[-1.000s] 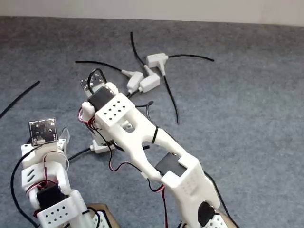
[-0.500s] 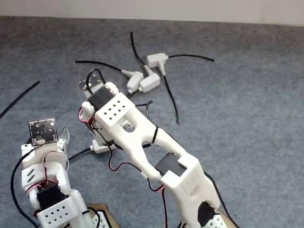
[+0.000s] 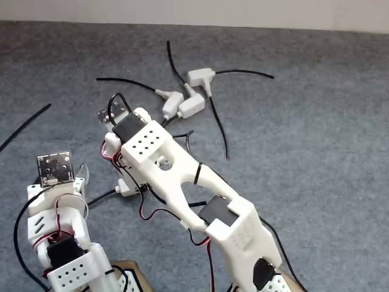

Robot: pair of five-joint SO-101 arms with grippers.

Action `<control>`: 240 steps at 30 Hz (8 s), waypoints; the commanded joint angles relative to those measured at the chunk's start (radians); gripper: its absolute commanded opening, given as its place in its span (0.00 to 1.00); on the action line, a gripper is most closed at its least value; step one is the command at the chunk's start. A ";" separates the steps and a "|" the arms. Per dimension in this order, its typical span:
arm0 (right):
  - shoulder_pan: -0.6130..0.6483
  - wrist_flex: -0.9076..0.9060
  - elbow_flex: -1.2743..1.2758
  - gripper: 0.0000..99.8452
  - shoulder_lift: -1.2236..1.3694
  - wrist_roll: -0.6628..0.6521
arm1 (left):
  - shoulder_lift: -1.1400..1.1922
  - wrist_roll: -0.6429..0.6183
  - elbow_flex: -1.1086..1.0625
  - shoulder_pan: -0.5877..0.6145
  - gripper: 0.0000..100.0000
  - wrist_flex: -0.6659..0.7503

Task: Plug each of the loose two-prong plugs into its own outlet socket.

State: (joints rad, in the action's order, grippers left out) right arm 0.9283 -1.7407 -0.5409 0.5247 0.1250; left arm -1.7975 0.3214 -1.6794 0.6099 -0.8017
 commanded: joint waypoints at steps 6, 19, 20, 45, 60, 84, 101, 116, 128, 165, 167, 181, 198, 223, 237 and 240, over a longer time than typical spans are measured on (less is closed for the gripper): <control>-0.064 -0.027 -0.050 0.01 -0.053 -0.081 | -0.001 -0.003 -0.015 -0.001 0.29 0.018; -0.125 0.283 0.119 0.01 -0.312 -0.126 | 0.191 0.041 0.225 -0.180 0.29 -0.224; -0.125 0.341 0.185 0.01 -0.312 -0.126 | 0.252 0.040 0.308 -0.182 0.29 -0.258; -0.196 0.978 1.214 0.01 -1.056 -0.180 | 1.340 0.018 1.395 -0.435 0.29 -0.844; -0.088 1.081 1.558 0.01 -1.328 -0.150 | 1.400 -0.100 1.475 -0.550 0.29 -0.789; -0.076 0.960 1.382 0.01 -1.328 -0.104 | 1.526 -0.114 1.135 -0.630 0.29 -0.532; -0.076 0.888 1.356 0.01 -1.310 -0.110 | 1.534 -0.129 1.188 -0.440 0.29 -0.439; -0.010 0.389 0.556 0.01 -0.685 -0.041 | 1.526 -0.023 1.056 0.001 0.29 -0.215; -0.015 0.361 0.237 0.01 -0.265 0.135 | 1.527 0.026 0.969 0.051 0.29 -0.091; -0.030 0.321 0.240 0.01 -0.257 0.153 | 1.527 0.060 0.972 0.094 0.29 -0.094; -0.030 0.321 0.240 0.01 -0.255 0.152 | 1.527 0.060 0.972 0.096 0.29 -0.095; -0.030 0.357 0.229 0.01 -0.154 0.149 | 1.526 0.103 0.972 0.159 0.29 -0.092; -0.058 0.325 0.229 0.01 -0.208 0.114 | 1.526 0.104 0.972 0.159 0.29 -0.092; -0.082 0.329 0.148 0.01 -0.214 0.078 | 1.534 0.104 0.998 0.148 0.29 -0.095; -0.068 0.401 0.277 0.01 -0.214 0.080 | 1.527 0.104 0.998 0.156 0.29 -0.097; -0.064 0.406 0.303 0.01 -0.214 0.083 | 1.527 0.104 0.998 0.156 0.29 -0.097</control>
State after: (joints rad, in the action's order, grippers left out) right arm 0.8562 -1.3464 -0.2539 0.3498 0.2125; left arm -0.2570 0.4166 -0.7204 0.7664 -0.9076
